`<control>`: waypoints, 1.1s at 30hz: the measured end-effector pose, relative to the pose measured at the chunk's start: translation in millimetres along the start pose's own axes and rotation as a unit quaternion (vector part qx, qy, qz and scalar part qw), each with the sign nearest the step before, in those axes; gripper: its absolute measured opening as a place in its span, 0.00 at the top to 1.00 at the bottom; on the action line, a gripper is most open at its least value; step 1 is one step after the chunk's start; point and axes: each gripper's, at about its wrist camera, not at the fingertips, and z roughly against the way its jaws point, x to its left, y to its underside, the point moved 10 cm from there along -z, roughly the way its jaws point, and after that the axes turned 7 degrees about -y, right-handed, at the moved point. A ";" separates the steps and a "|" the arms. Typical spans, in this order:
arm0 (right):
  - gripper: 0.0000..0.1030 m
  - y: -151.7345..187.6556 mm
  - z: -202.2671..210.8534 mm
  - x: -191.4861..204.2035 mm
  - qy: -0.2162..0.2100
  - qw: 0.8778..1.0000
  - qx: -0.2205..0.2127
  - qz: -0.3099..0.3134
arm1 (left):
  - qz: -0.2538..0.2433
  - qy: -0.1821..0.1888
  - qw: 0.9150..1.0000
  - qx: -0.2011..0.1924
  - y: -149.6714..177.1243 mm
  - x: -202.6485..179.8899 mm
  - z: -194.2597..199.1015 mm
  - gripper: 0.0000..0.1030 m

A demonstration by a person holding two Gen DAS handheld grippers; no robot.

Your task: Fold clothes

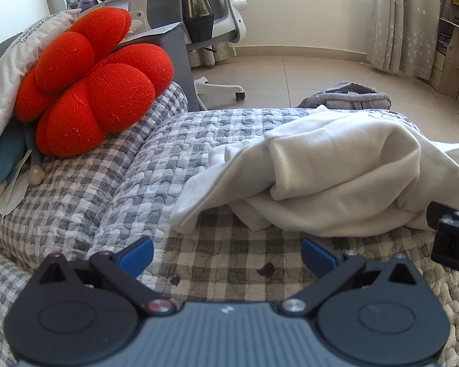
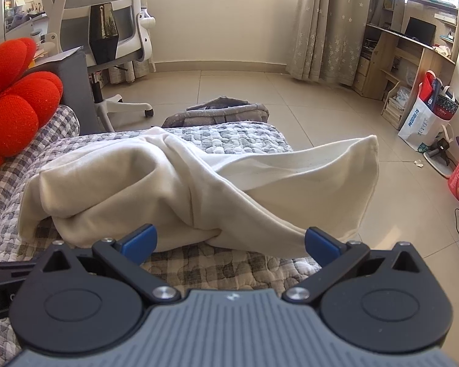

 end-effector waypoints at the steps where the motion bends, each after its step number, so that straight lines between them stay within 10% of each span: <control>1: 0.00 -0.1 -0.5 -0.1 0.000 1.000 0.000 -0.001 | 0.000 0.000 1.000 0.000 0.1 0.1 -0.5 0.00; 21: 0.00 -6.5 -12.7 -2.5 -0.011 1.000 -0.011 0.005 | 0.050 0.045 0.998 0.005 -5.1 10.8 -21.3 0.00; 33: 0.02 -23.2 -22.7 0.9 -0.116 0.993 -0.016 -0.019 | 0.095 0.132 0.987 -0.019 -16.9 1.6 -32.3 0.00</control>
